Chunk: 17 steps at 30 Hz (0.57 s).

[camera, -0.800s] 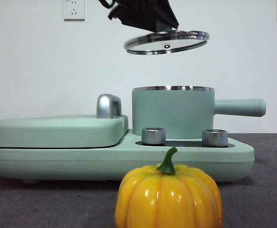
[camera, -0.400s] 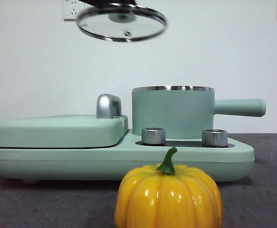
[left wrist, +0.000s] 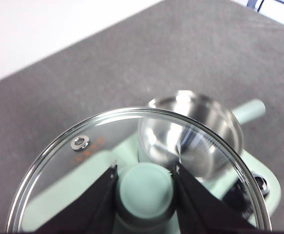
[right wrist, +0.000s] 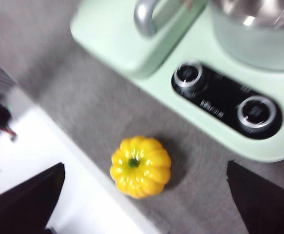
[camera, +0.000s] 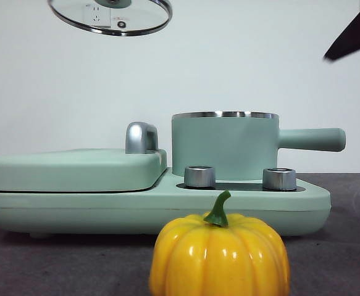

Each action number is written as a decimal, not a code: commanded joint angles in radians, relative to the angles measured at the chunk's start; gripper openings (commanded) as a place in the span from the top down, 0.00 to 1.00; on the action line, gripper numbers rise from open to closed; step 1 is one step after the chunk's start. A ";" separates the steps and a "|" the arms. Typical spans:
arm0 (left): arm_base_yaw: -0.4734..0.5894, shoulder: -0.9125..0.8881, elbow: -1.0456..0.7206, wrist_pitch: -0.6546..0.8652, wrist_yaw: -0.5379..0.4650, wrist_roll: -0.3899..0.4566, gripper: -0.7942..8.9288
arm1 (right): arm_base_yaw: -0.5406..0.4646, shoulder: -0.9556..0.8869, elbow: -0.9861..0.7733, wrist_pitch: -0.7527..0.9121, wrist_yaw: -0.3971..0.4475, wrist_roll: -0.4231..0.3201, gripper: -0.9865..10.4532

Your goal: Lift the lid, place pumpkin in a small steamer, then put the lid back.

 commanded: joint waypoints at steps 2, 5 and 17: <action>0.002 -0.037 0.027 -0.038 0.003 0.014 0.86 | 0.127 0.092 0.025 0.008 0.094 0.055 0.45; 0.002 -0.067 0.027 -0.085 0.003 0.032 0.87 | 0.214 0.166 0.032 0.008 0.164 0.066 0.45; 0.002 -0.114 0.024 -0.116 0.003 0.032 0.87 | 0.372 0.414 0.036 0.099 0.257 0.077 0.39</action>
